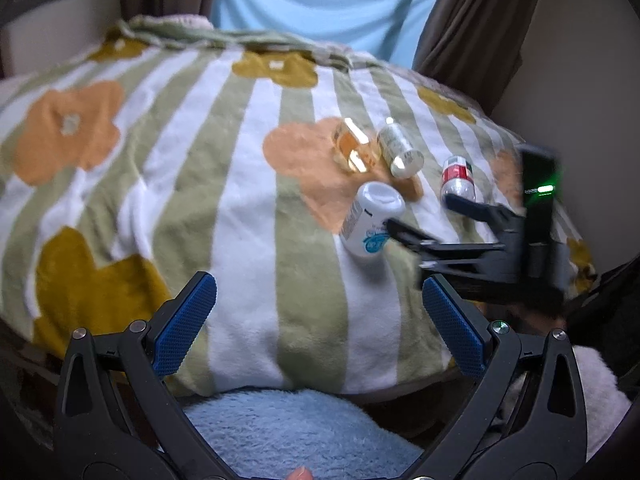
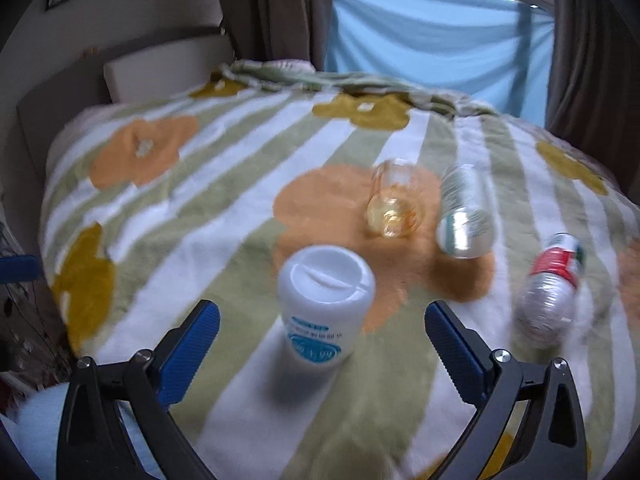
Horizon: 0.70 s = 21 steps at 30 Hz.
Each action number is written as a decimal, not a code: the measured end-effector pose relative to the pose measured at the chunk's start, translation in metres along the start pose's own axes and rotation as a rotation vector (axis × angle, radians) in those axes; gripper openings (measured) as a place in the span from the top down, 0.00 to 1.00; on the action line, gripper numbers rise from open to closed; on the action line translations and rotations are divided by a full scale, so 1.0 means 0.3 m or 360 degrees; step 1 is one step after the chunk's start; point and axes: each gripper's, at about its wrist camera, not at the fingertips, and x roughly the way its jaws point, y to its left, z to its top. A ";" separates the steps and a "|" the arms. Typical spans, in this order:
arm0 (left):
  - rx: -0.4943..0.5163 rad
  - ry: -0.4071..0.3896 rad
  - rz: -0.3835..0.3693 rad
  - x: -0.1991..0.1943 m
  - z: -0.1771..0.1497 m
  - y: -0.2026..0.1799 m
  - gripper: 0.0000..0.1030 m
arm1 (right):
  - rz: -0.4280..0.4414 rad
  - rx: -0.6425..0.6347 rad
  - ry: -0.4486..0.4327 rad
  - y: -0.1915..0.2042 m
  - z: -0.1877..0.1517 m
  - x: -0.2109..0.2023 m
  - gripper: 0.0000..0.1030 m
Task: Flip cup upside down
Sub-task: 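Open the right tool and withdraw it from the bottle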
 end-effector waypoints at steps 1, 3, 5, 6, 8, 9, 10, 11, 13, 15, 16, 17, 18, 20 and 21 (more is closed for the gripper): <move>0.0016 -0.0034 0.0009 -0.024 -0.002 -0.009 0.00 | -0.0012 0.0023 -0.0024 -0.001 0.003 -0.037 0.00; 0.0043 -0.0089 0.0037 -0.066 0.007 -0.020 0.00 | -0.0070 0.0065 -0.0105 0.000 0.008 -0.147 0.00; 0.0037 -0.0154 0.0043 -0.120 0.023 -0.025 0.00 | -0.0164 0.0073 -0.0178 0.009 0.009 -0.256 0.00; 0.0030 -0.0188 0.0026 -0.148 0.032 -0.027 0.00 | -0.0209 0.0081 -0.0205 0.014 0.009 -0.307 0.00; 0.0035 -0.0278 0.0022 -0.210 0.050 -0.040 0.00 | -0.0292 0.0121 -0.0277 0.021 0.006 -0.409 0.00; 0.0049 -0.0318 0.0036 -0.238 0.053 -0.047 0.00 | -0.0325 0.0147 -0.0323 0.023 0.002 -0.458 0.00; 0.0060 -0.0347 0.0048 -0.255 0.056 -0.056 0.00 | -0.0357 0.0170 -0.0366 0.027 -0.001 -0.506 0.00; 0.0085 -0.0413 0.0075 -0.293 0.052 -0.070 0.00 | -0.0385 0.0193 -0.0415 0.036 -0.008 -0.565 0.00; 0.0124 -0.0510 0.0121 -0.342 0.037 -0.090 0.00 | -0.0418 0.0211 -0.0495 0.052 -0.021 -0.640 0.00; 0.0170 -0.0598 0.0178 -0.381 0.018 -0.115 0.00 | -0.0468 0.0207 -0.0595 0.085 -0.038 -0.718 0.00; 0.0198 -0.0642 0.0211 -0.400 0.004 -0.130 0.00 | -0.0494 0.0198 -0.0629 0.102 -0.044 -0.745 0.00; 0.0218 -0.0669 0.0230 -0.414 -0.007 -0.140 0.00 | -0.0526 0.0192 -0.0653 0.120 -0.051 -0.768 0.00; 0.0234 -0.0694 0.0249 -0.427 -0.018 -0.149 0.00 | -0.0558 0.0191 -0.0664 0.135 -0.055 -0.783 0.00; 0.0256 -0.0741 0.0262 -0.455 -0.041 -0.163 0.00 | -0.0607 0.0200 -0.0694 0.161 -0.074 -0.807 0.00; 0.0263 -0.0753 0.0258 -0.464 -0.047 -0.166 0.00 | -0.0596 0.0212 -0.0714 0.171 -0.087 -0.819 0.00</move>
